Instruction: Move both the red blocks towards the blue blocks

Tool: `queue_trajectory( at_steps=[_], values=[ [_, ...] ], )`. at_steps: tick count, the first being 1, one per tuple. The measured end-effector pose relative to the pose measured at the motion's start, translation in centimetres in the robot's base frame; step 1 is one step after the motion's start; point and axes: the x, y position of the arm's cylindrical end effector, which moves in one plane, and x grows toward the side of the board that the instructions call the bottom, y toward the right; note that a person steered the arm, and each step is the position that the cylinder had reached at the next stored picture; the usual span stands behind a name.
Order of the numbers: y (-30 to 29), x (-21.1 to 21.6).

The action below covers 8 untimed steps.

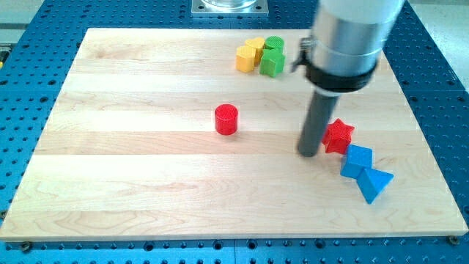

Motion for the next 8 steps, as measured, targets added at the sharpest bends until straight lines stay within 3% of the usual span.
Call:
queue_trajectory(
  at_steps=[1, 2, 3, 5, 7, 8],
  values=[
    [-12.2, 3.8],
    [-17.3, -2.9],
    [-16.1, -7.4],
    [-2.7, -0.8],
    [-2.2, -5.9],
    [2.4, -4.1]
  ],
)
